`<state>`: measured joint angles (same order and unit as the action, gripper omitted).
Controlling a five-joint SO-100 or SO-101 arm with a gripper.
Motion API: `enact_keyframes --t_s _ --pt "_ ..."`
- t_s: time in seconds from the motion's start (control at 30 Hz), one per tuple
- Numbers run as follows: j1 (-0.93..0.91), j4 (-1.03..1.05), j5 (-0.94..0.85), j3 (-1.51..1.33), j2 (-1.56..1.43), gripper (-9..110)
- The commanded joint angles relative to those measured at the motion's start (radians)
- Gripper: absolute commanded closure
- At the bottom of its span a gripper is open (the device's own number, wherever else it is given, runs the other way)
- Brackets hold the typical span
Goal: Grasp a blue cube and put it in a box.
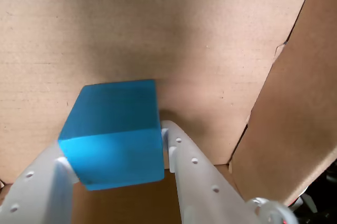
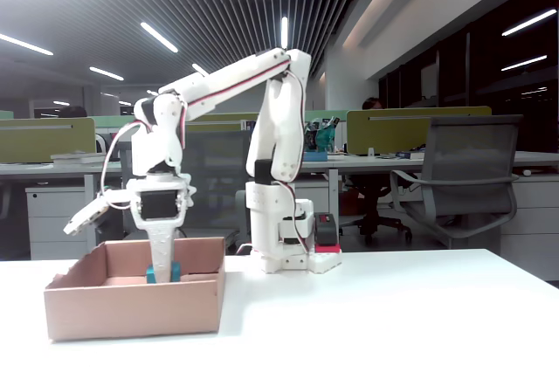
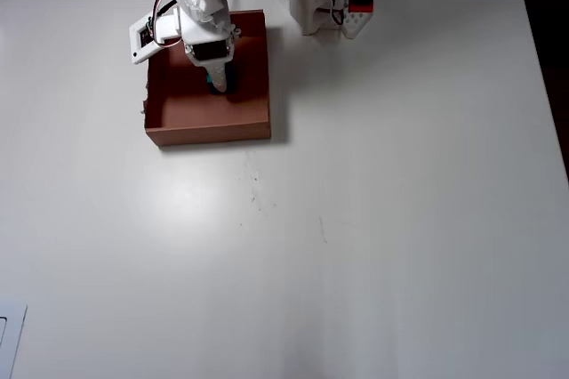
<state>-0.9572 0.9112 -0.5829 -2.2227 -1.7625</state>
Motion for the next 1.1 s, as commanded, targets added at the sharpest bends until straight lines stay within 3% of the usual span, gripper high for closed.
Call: enact_keyframes --t_s 0.0,0.2,0.67,1.07 --pt "-0.006 -0.008 -0.011 0.002 0.003 91" --pt "-0.008 0.037 -0.011 0.028 -0.009 89" --pt "-0.012 0.123 -0.011 0.095 -0.012 63" --pt "0.028 0.264 -0.031 0.268 -0.054 65"
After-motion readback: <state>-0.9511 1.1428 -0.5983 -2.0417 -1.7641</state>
